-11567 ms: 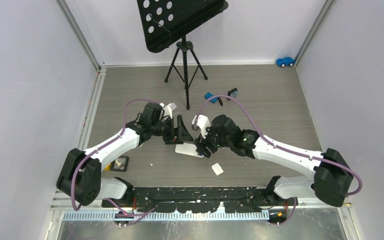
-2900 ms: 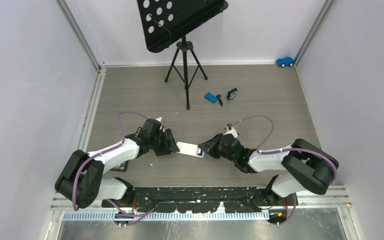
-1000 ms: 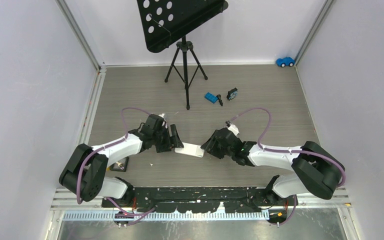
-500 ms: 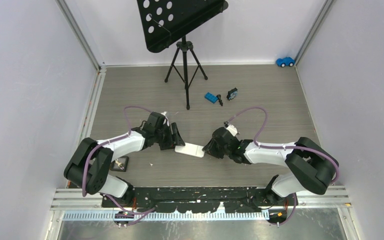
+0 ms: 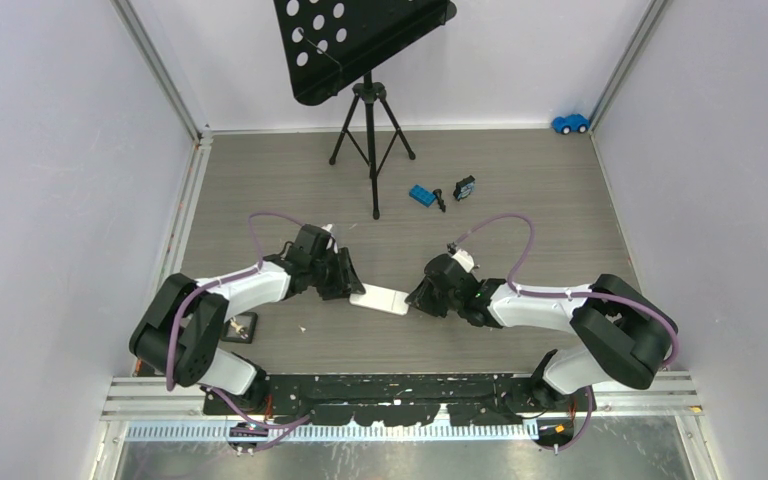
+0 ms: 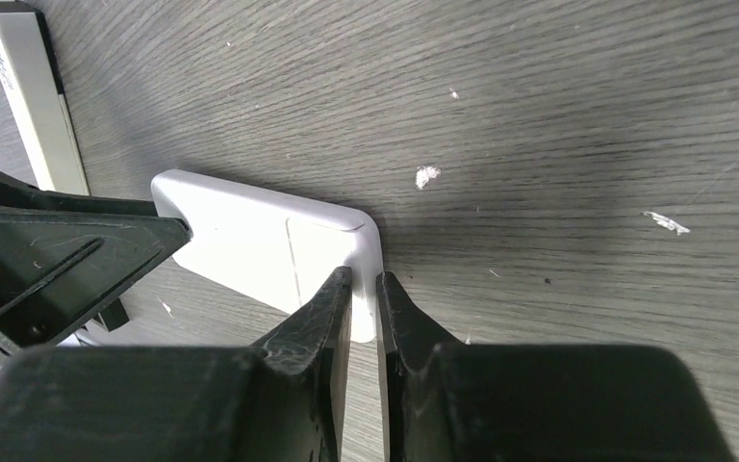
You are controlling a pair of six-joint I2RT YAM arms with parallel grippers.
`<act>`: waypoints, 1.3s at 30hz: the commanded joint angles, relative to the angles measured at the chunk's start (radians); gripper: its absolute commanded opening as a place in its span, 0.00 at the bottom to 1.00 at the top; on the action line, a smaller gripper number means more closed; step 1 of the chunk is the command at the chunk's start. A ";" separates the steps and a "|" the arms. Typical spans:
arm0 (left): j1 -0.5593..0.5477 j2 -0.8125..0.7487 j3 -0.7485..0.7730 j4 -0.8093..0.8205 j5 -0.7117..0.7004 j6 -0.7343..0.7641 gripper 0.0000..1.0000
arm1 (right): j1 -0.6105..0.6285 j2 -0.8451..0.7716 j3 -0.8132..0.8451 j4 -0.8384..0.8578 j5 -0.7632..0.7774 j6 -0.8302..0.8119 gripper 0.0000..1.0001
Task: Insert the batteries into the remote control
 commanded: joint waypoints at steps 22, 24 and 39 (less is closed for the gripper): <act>-0.021 0.120 0.005 0.046 0.083 -0.007 0.19 | 0.035 0.178 0.082 0.321 -0.210 -0.103 0.05; -0.048 0.143 0.042 0.058 0.100 -0.025 0.19 | 0.047 0.194 0.116 0.309 -0.225 -0.137 0.04; -0.011 0.078 0.220 -0.193 -0.123 0.058 0.53 | 0.024 -0.017 0.167 -0.074 0.003 -0.240 0.28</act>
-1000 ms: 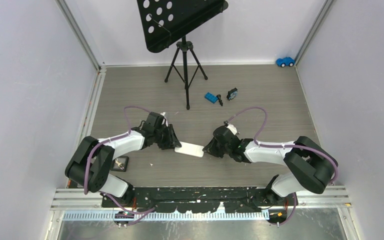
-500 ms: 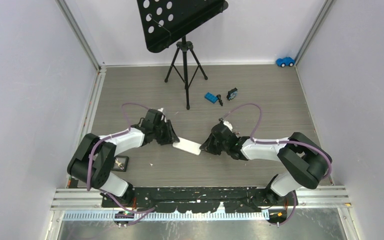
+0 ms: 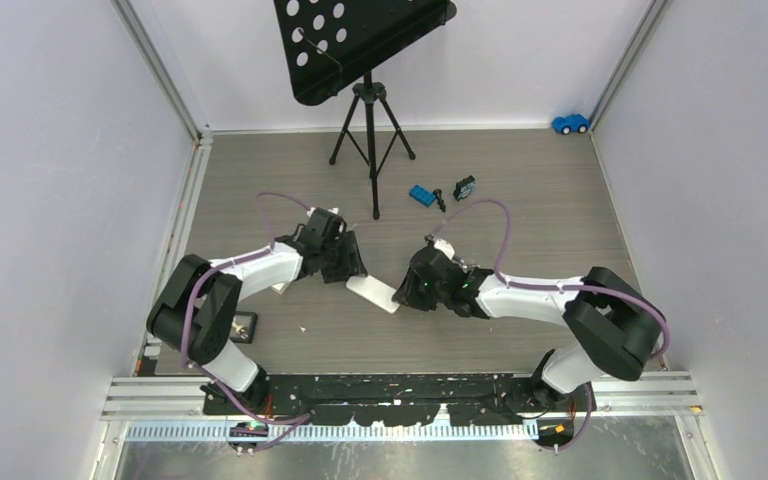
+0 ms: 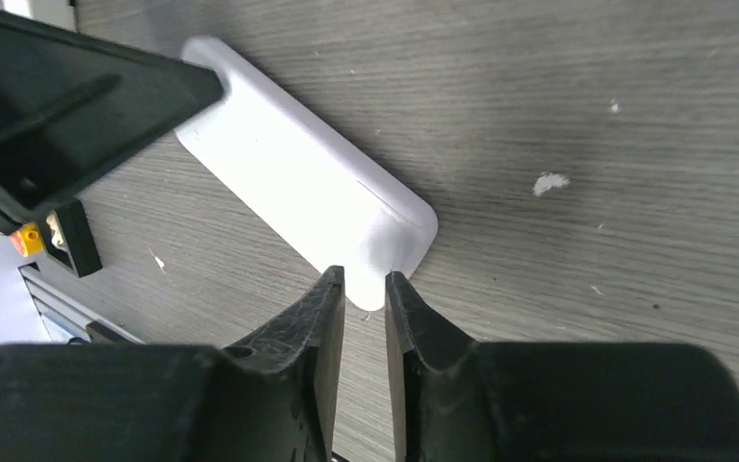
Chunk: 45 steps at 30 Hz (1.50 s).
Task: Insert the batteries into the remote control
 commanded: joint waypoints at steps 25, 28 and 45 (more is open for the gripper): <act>0.161 -0.284 0.034 -0.396 -0.475 0.112 0.98 | 0.067 0.187 0.350 -0.225 -0.009 -0.958 0.93; 0.167 -0.282 0.025 -0.400 -0.492 0.115 0.98 | 0.097 0.240 0.390 -0.248 0.013 -0.982 0.94; 0.182 -0.242 -0.023 -0.325 -0.437 0.131 0.95 | 0.110 0.305 0.437 -0.202 0.294 -0.824 0.48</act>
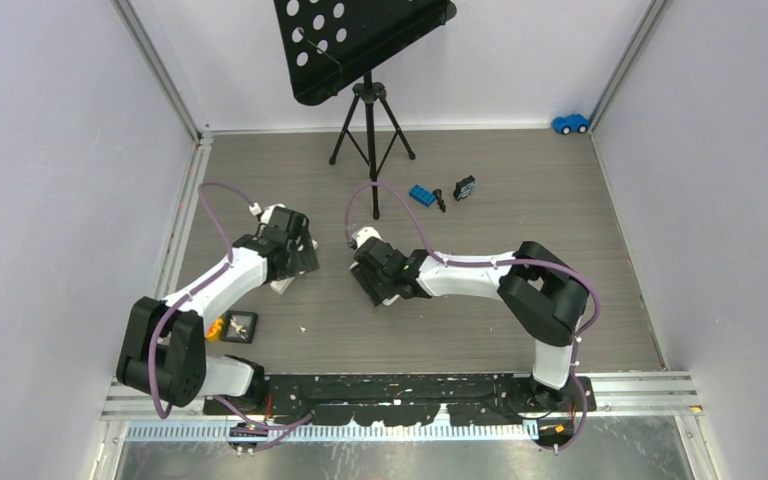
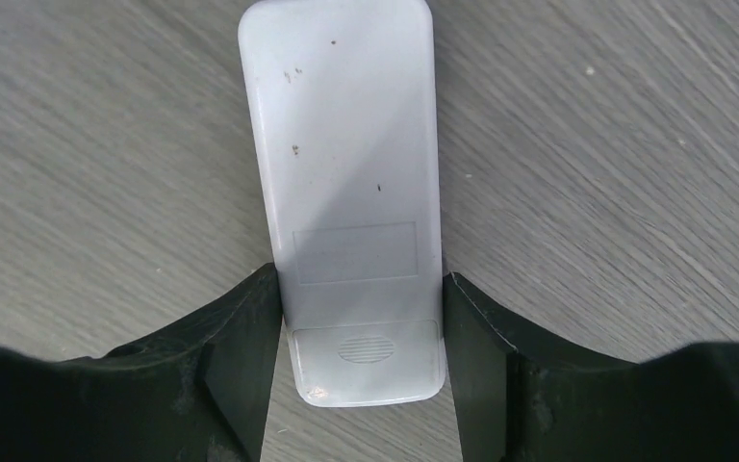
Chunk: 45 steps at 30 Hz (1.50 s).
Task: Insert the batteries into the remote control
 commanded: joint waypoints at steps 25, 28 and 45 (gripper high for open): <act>0.005 0.200 0.042 0.064 -0.003 0.072 0.79 | -0.638 -0.625 -0.365 -0.242 0.231 0.477 0.48; 0.005 0.199 0.035 0.068 0.040 0.064 0.56 | -0.712 -0.598 -0.393 -0.239 0.194 0.482 0.48; -0.042 0.130 0.023 0.097 0.292 -0.014 0.00 | -0.816 -0.424 -0.404 -0.180 0.145 0.555 0.86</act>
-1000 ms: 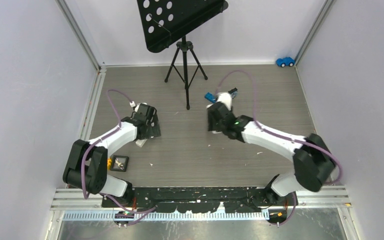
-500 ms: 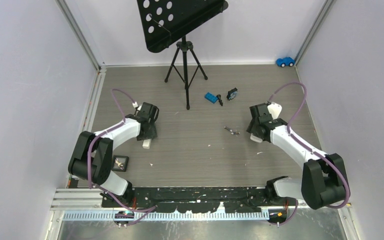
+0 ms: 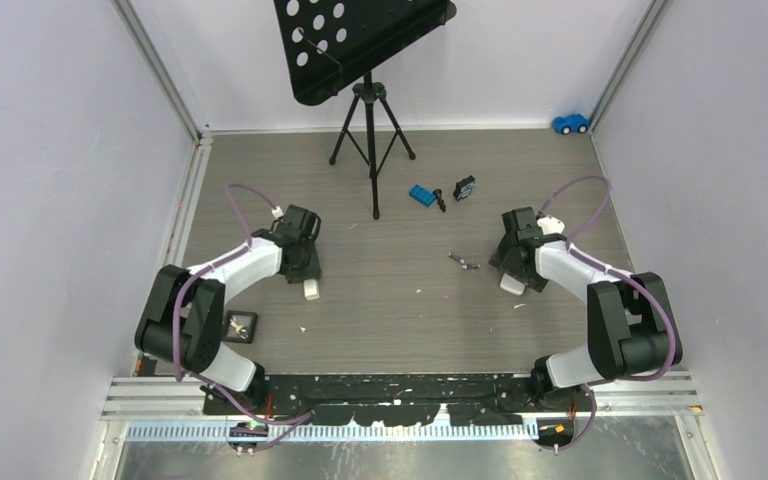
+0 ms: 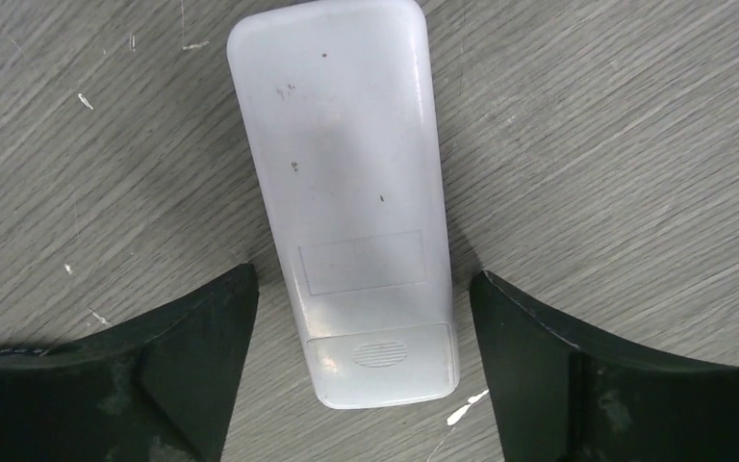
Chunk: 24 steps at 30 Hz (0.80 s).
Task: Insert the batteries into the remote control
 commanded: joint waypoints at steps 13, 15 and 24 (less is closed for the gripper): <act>-0.042 -0.149 0.016 0.131 0.423 -0.230 0.00 | 0.277 -0.372 0.012 0.190 -0.422 -0.189 0.94; -0.042 -0.160 0.020 0.141 0.470 -0.247 0.00 | 0.373 -0.377 0.000 0.266 -0.466 -0.138 0.94; -0.042 -0.235 -0.042 0.312 0.648 -0.260 0.00 | 0.688 -0.259 -0.009 0.613 -0.364 0.024 0.95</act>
